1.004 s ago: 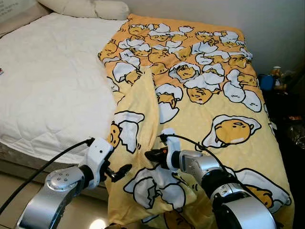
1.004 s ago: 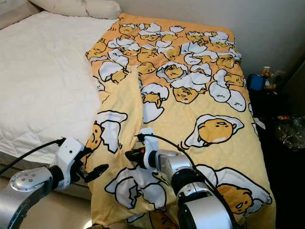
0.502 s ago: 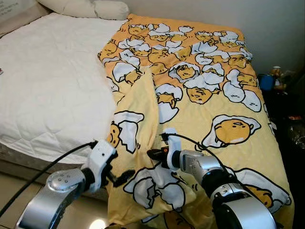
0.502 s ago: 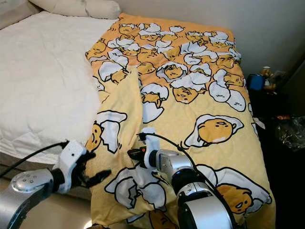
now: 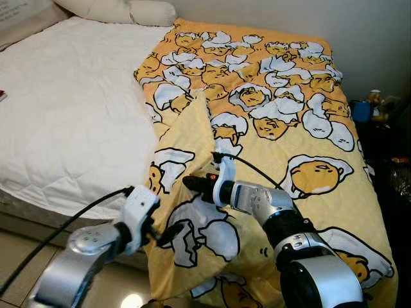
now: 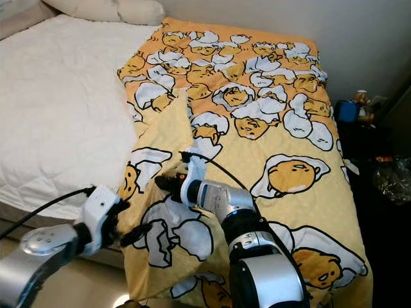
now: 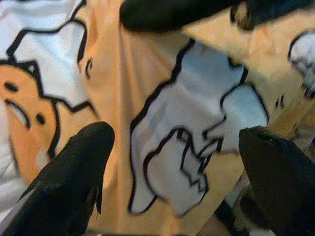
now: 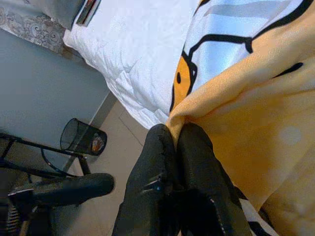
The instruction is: Clean up the room
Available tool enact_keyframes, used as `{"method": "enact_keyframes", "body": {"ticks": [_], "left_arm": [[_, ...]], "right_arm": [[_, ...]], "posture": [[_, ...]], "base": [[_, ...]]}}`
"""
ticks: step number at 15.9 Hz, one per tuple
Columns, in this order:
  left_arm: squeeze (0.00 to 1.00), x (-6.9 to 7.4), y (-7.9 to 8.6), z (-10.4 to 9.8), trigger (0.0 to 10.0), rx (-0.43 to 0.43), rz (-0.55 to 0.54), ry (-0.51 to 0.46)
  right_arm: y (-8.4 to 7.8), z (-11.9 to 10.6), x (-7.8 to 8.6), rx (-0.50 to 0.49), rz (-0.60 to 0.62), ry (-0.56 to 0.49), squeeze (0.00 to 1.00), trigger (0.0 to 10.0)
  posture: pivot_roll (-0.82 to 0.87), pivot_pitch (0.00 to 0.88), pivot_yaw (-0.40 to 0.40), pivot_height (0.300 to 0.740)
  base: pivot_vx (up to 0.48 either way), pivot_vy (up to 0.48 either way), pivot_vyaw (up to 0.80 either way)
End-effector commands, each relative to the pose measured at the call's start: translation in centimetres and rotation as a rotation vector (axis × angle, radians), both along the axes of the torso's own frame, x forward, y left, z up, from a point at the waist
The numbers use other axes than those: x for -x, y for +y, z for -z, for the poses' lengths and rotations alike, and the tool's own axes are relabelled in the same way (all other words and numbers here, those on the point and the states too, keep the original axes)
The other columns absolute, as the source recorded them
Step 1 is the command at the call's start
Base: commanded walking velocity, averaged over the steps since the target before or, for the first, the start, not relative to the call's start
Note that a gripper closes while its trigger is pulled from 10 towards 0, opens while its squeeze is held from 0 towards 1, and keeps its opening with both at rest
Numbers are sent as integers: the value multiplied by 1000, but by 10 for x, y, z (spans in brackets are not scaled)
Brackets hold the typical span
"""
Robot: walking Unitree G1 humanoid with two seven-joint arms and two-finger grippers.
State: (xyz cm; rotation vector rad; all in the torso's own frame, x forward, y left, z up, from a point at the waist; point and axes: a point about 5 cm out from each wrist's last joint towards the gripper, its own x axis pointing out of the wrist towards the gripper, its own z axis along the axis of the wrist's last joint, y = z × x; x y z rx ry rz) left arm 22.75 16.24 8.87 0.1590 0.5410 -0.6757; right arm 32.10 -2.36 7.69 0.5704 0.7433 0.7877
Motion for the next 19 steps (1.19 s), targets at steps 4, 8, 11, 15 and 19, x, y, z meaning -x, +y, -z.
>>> {"method": "enact_keyframes", "body": {"ticks": [4, 8, 11, 15, 19], "left_arm": [[937, -19, -10, 9, 10000, 73, -145, 50], [957, -45, -26, 23, 10000, 64, -173, 143], [949, -65, -36, 29, 10000, 71, -174, 141], [604, -77, -38, 34, 0, 83, -205, 128], [0, -82, -34, 38, 0, 103, -214, 120]], "right_arm": [[36, -20, 7, -50, -88, -15, 0, 0], [36, -17, 9, -22, -97, -4, 0, 0], [39, -20, 10, -37, -94, 0, 0, 0], [39, -21, 11, -43, -82, 1, 0, 0], [38, -21, 10, -45, -70, 0, 0, 0]], "posture": [[-94, 0, -37, 740], [-91, 0, -48, 740], [-97, 0, -38, 740], [-106, 0, -23, 740], [-114, 0, -10, 740]], "base": [[0, 0, 0], [0, 0, 0], [0, 0, 0], [0, 0, 0], [0, 0, 0]]}}
